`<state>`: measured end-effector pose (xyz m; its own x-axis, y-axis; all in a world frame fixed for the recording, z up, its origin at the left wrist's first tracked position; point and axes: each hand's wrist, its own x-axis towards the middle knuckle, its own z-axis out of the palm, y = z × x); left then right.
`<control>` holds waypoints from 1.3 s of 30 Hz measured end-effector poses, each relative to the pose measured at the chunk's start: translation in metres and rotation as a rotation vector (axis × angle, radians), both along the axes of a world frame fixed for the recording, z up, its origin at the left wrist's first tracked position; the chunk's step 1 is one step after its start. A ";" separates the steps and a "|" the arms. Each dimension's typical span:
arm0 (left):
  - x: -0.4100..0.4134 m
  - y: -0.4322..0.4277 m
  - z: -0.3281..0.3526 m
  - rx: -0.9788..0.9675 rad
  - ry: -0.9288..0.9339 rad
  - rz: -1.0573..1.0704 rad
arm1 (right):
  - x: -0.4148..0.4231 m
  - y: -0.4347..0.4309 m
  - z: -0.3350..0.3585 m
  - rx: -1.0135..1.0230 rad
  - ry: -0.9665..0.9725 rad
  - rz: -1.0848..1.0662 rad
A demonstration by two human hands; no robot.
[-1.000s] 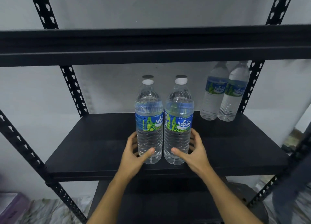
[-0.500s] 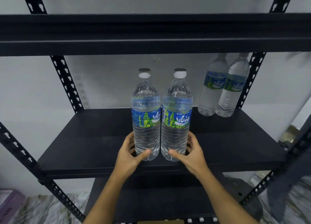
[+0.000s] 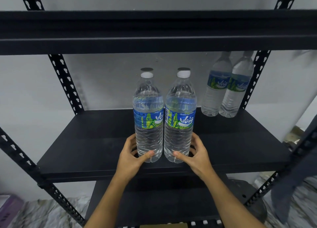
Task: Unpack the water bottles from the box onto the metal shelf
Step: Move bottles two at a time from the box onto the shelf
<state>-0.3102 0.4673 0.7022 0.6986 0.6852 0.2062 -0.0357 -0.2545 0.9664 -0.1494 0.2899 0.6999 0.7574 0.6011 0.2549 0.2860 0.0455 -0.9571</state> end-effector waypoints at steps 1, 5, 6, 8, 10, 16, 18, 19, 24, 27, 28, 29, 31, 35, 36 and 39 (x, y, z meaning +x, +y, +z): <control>0.000 0.001 0.000 -0.007 -0.002 -0.001 | 0.000 0.000 0.000 -0.002 0.000 0.000; 0.001 0.005 -0.003 -0.024 -0.003 0.000 | 0.002 0.001 -0.002 -0.004 -0.005 -0.008; 0.001 0.005 -0.003 -0.023 0.000 0.001 | 0.002 0.001 -0.002 -0.002 -0.003 -0.012; 0.002 0.006 -0.004 -0.017 0.001 0.001 | 0.001 0.002 -0.003 0.000 -0.003 -0.026; 0.002 0.007 -0.003 -0.016 -0.004 -0.002 | -0.003 0.005 -0.003 0.003 -0.005 -0.060; 0.003 0.008 -0.004 -0.022 -0.010 -0.007 | -0.008 0.010 0.000 -0.025 -0.037 -0.117; 0.003 0.008 -0.003 -0.020 -0.007 -0.008 | -0.005 0.008 0.001 -0.041 -0.043 -0.094; 0.004 0.008 -0.003 -0.020 -0.004 -0.009 | -0.004 0.007 0.001 -0.049 -0.046 -0.078; 0.004 0.009 -0.002 -0.035 -0.004 -0.022 | 0.000 0.005 0.000 -0.062 -0.040 -0.042; 0.005 0.013 -0.002 -0.066 -0.003 -0.052 | 0.001 0.005 -0.002 -0.047 -0.030 -0.041; 0.005 0.015 -0.001 -0.083 0.001 -0.078 | 0.002 0.005 -0.002 -0.049 -0.027 -0.039; 0.005 0.018 -0.001 -0.100 0.008 -0.110 | 0.002 0.005 -0.002 -0.050 -0.024 -0.037; 0.003 0.023 0.001 -0.119 0.023 -0.170 | 0.002 0.005 -0.003 -0.051 -0.020 -0.036; 0.001 0.018 0.004 -0.102 0.013 -0.164 | 0.002 0.005 -0.003 -0.052 -0.025 -0.028; 0.003 0.013 0.005 -0.090 0.003 -0.134 | 0.002 0.005 -0.003 -0.051 -0.028 -0.028; 0.011 0.001 0.003 -0.036 -0.013 -0.040 | 0.002 0.005 -0.003 -0.047 -0.027 -0.026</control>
<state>-0.2992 0.4682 0.7052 0.7230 0.6639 0.1912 -0.0581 -0.2174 0.9744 -0.1478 0.2948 0.6972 0.7664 0.5930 0.2470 0.3121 -0.0077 -0.9500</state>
